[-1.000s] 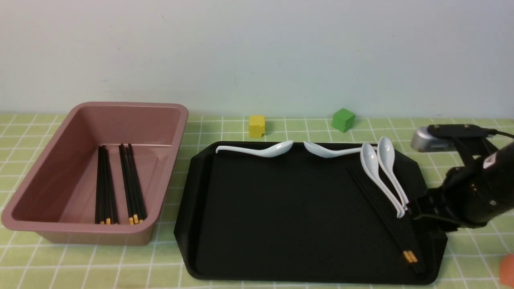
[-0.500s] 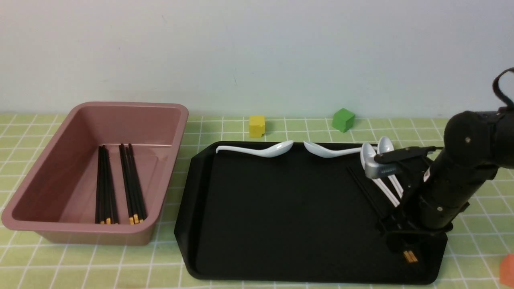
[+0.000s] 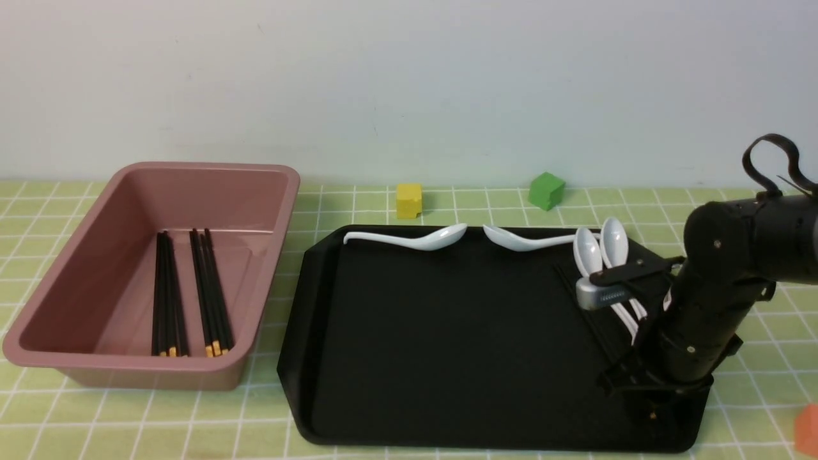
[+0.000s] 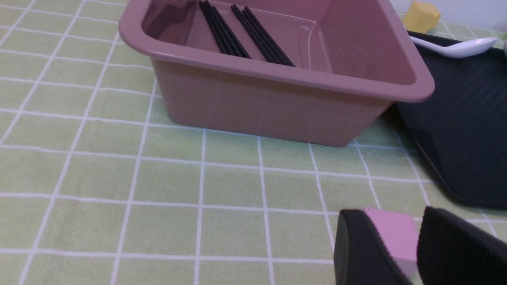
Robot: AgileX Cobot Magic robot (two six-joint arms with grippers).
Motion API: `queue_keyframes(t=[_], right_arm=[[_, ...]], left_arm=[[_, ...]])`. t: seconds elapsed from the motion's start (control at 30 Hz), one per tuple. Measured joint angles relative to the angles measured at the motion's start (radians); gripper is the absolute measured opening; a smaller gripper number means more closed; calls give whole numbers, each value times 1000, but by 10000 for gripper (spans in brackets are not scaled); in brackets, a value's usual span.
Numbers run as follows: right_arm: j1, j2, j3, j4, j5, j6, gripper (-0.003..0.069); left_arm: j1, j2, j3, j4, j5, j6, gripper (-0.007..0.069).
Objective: On green tablecloth take chopsticks from black tray and put them in box.
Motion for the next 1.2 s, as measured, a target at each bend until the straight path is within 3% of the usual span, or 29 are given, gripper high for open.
queue_keyframes(t=[0.1,0.33,0.6,0.73,0.87,1.03,1.2], right_arm=[[0,0,-1,0,6,0,141],[0,-27,-11,17,55,4,141],[45,-138,-222,199,301,-19,141],[129,-135,-369,331,314,-49,141],[274,-33,-619,445,306,-65,141],[425,222,-954,508,229,-67,141],[516,441,-1182,538,116,-67,141]], left_arm=[[0,0,0,0,0,0,238],[0,0,0,0,0,0,238],[0,0,0,0,0,0,238],[0,0,0,0,0,0,238],[0,0,0,0,0,0,238],[0,0,0,0,0,0,239],[0,0,0,0,0,0,239]])
